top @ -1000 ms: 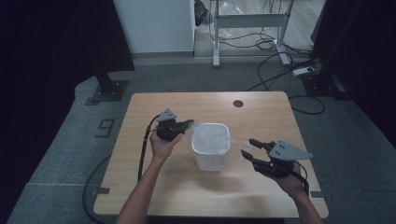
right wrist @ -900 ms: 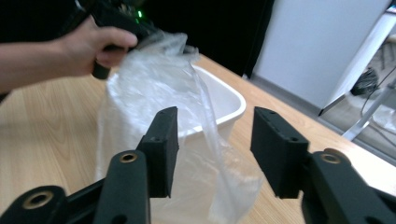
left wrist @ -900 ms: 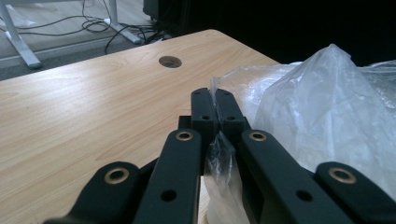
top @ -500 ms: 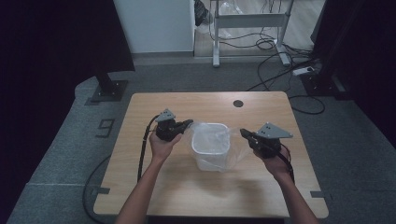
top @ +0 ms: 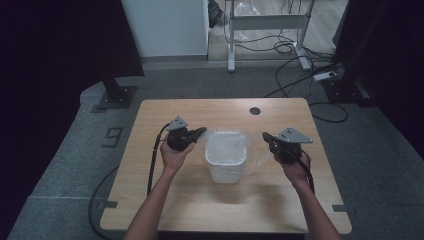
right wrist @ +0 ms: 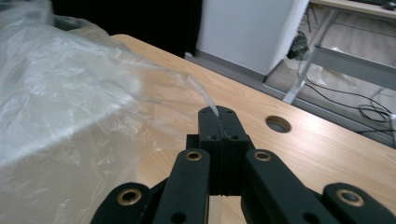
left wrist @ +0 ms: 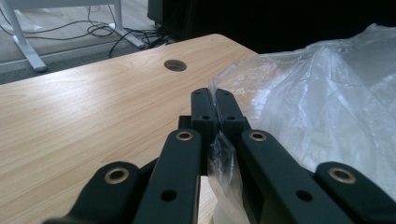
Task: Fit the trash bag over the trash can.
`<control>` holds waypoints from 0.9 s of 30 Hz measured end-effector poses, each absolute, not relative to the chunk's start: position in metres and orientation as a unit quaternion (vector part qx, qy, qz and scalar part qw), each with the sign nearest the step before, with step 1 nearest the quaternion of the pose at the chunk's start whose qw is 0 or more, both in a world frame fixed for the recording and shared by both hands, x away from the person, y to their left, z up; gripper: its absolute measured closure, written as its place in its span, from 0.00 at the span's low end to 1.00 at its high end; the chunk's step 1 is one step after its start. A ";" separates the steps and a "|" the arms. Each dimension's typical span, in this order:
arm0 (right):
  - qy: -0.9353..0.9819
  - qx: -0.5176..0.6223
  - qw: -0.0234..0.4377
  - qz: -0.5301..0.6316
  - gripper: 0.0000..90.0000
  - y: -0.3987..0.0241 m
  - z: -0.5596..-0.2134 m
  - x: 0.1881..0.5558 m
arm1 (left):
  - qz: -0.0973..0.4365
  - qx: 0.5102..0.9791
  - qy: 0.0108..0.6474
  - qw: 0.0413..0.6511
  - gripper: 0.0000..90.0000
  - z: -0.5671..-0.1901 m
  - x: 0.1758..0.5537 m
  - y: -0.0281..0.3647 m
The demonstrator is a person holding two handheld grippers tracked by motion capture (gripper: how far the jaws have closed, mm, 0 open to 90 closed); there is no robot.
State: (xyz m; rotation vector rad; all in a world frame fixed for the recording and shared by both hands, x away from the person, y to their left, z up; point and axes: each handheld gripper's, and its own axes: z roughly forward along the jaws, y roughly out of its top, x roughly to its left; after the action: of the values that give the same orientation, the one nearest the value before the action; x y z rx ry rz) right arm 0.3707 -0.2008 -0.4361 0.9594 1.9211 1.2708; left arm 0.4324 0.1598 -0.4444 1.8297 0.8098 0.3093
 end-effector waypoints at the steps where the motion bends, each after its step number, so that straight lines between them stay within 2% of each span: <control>1: 0.728 0.371 0.319 0.481 0.99 -0.203 -0.437 0.373 | 0.129 0.766 0.339 0.530 0.98 -0.445 0.433 0.160; 14: 0.735 0.397 0.320 0.447 0.99 -0.201 -0.461 0.392 | 0.123 0.770 0.341 0.524 0.98 -0.449 0.436 0.159; 27: 0.750 0.401 0.303 0.430 0.99 -0.200 -0.484 0.389 | 0.123 0.771 0.339 0.525 0.98 -0.453 0.432 0.160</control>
State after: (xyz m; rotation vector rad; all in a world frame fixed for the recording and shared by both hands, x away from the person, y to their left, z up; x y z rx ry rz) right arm 0.3893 -0.1996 -0.4838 1.0641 1.9880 1.1390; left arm 0.4315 0.1598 -0.4530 1.8448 0.8101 0.2931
